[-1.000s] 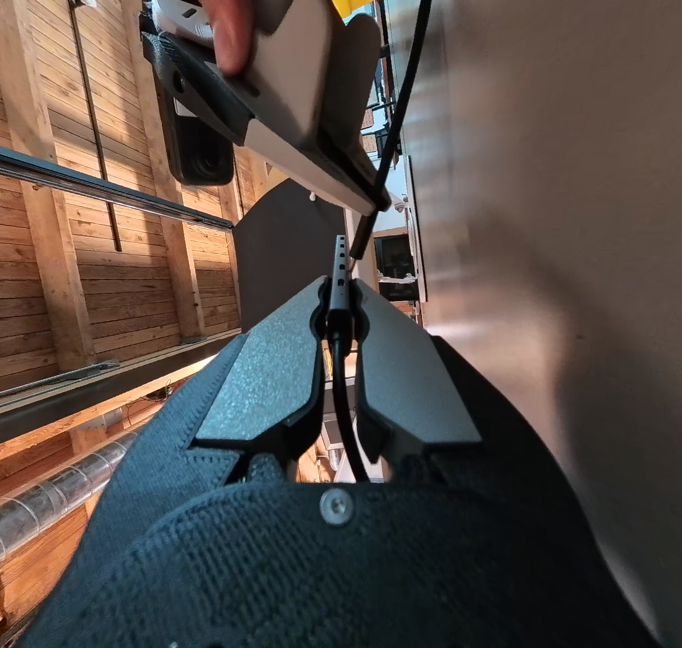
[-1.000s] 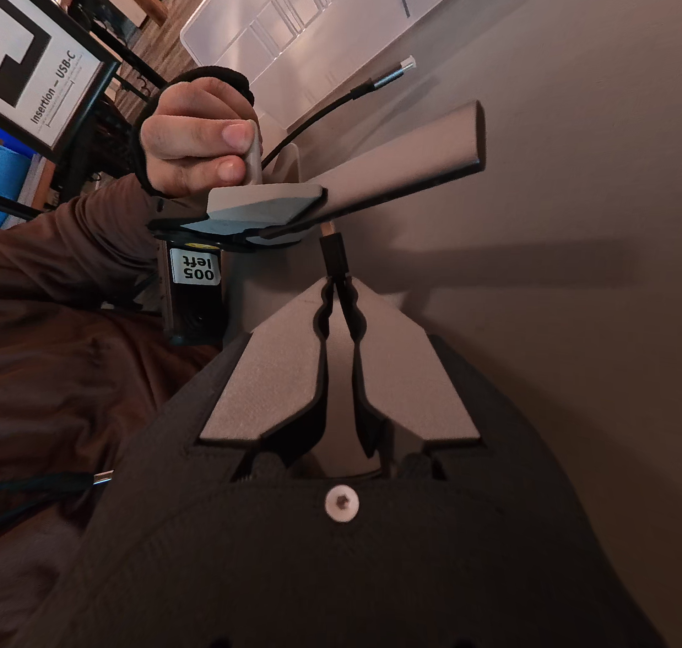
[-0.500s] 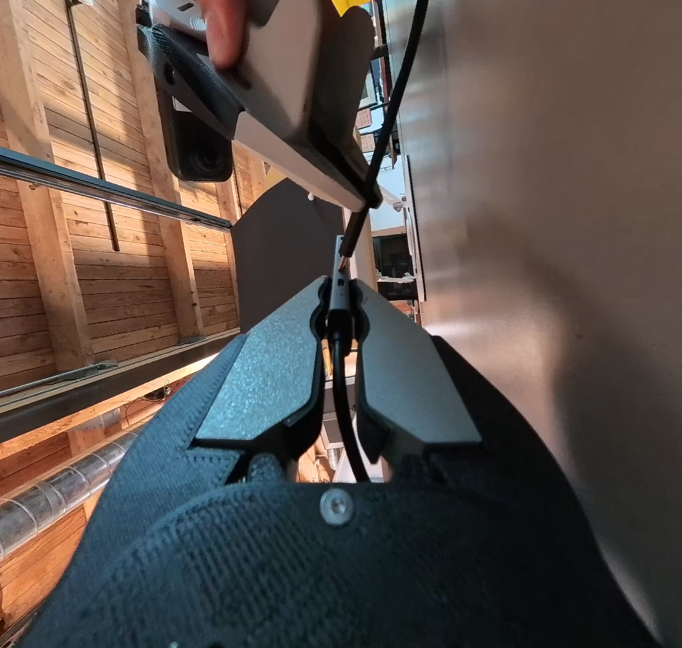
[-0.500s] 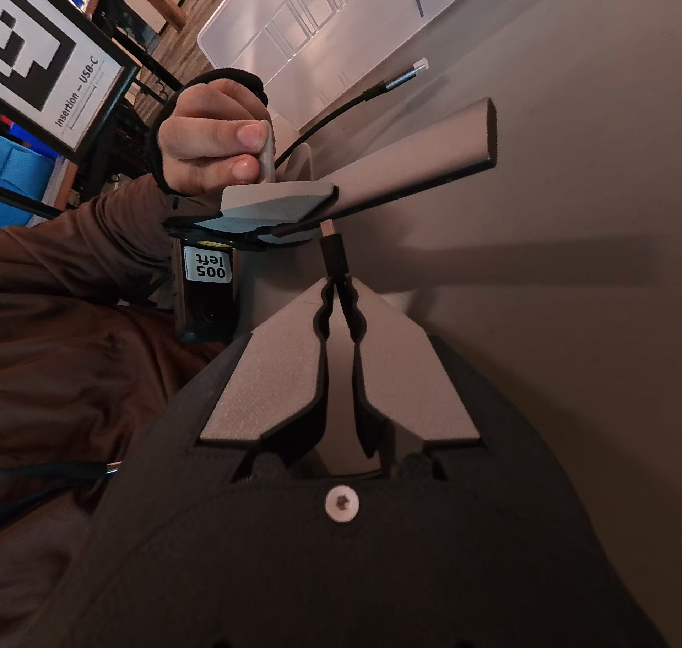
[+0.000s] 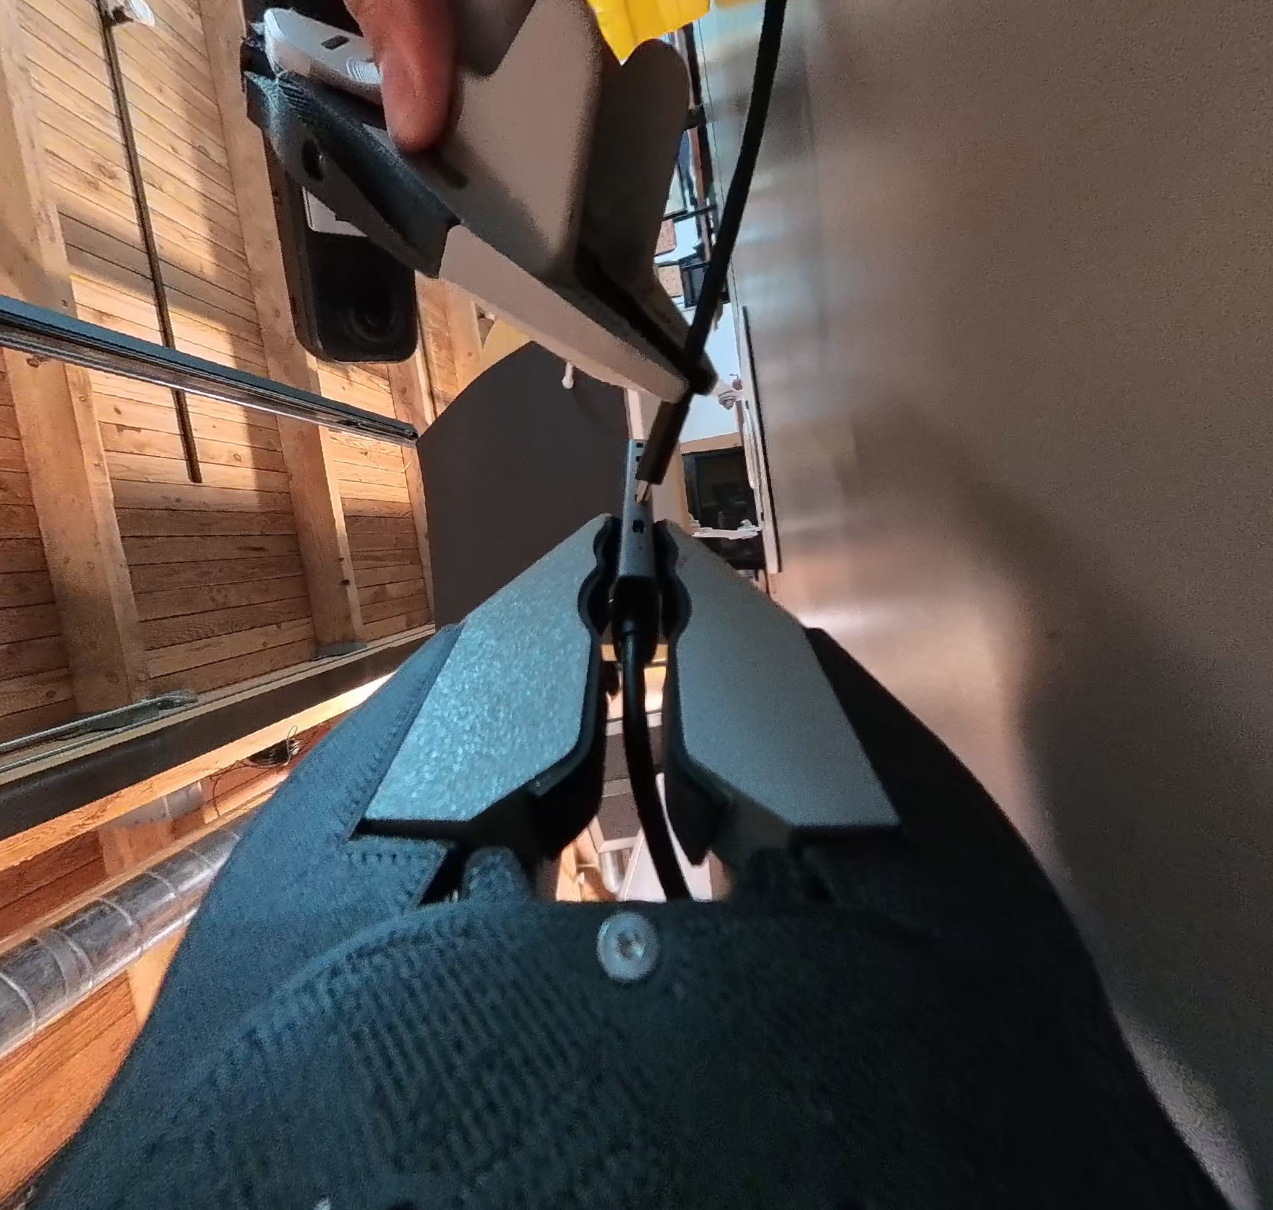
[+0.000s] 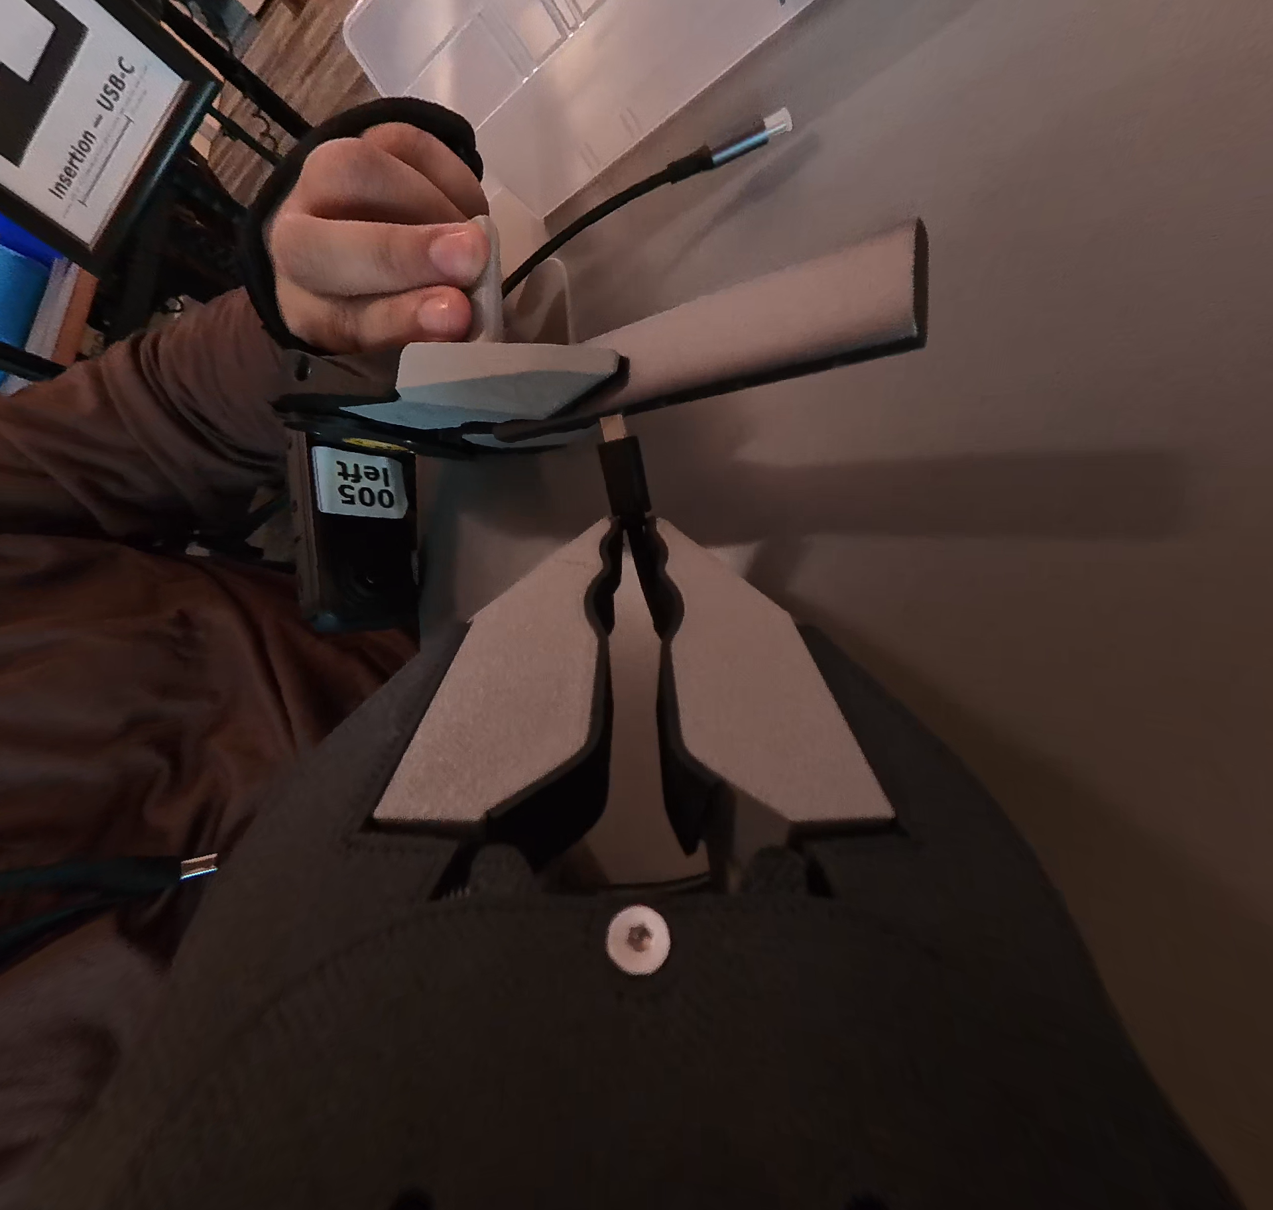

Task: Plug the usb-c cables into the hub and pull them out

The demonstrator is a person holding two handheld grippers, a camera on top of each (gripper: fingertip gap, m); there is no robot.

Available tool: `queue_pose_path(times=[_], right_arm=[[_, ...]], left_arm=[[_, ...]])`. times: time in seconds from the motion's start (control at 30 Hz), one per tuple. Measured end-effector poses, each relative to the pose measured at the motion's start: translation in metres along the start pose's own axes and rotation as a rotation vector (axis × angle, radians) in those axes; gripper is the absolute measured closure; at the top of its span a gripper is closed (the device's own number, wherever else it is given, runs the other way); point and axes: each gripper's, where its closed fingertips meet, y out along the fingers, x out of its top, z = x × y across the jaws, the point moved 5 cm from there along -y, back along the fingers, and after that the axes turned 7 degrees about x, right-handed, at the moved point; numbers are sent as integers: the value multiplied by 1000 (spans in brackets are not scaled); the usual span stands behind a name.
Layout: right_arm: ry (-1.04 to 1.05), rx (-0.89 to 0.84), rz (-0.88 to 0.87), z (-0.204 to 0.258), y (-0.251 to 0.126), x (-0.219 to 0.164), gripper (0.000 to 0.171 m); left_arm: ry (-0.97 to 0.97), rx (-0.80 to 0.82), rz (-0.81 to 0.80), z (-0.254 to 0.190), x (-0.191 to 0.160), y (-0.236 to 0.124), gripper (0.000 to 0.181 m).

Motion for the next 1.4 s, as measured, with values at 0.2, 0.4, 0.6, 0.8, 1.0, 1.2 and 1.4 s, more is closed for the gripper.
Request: queue_pose_path(times=[0.2,0.4,0.6,0.8,1.0,1.2,1.4], right_arm=[[22,36,-10,2,-1,0,168],[54,68,-16,3,0,-2,168],[85,104,-9,4,1,-4,168],[89,130,3,6,2,-5,169],[102,113,-33,3,0,-2,168],[11,102,-135,22,-22,17,162],[-255,-83,-220,55,-60,35,145]], left_arm=[[31,8,4,1,2,-2,174],[24,11,7,2,4,-3,174],[0,-29,-11,0,8,-5,174],[-18,-36,-39,0,10,-8,174],[-79,-54,-1,-1,6,-2,174],[-258,-54,23,9,-2,2,174],[-505,-76,-20,23,-3,-1,174]])
